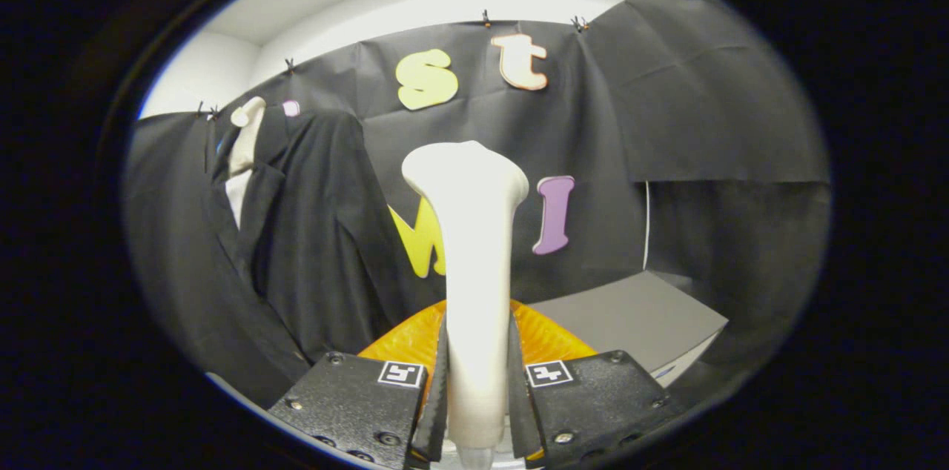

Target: Iron the clothes twice with a garment steamer, once on the left side and once on the right side.

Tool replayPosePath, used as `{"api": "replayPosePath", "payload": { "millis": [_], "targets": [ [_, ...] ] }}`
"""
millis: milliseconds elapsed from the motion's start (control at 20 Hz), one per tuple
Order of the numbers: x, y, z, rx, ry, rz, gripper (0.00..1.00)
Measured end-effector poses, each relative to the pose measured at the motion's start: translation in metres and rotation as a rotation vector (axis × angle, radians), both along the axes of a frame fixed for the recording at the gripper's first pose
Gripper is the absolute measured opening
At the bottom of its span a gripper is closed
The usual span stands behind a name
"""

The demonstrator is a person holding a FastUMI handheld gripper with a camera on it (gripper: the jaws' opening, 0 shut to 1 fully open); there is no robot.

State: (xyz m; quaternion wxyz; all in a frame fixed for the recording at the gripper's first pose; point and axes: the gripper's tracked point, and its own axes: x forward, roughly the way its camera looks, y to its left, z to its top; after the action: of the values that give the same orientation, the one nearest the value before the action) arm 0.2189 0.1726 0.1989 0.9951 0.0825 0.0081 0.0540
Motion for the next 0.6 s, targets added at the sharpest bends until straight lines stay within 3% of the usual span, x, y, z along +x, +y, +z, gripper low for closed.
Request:
{"api": "replayPosePath", "payload": {
  "millis": [300,600],
  "targets": [
    [-0.023,0.081,0.07,-0.006,-0.133,0.059,0.37],
    [-0.031,0.157,0.1,-0.04,-0.194,0.107,0.37]
  ]
}}
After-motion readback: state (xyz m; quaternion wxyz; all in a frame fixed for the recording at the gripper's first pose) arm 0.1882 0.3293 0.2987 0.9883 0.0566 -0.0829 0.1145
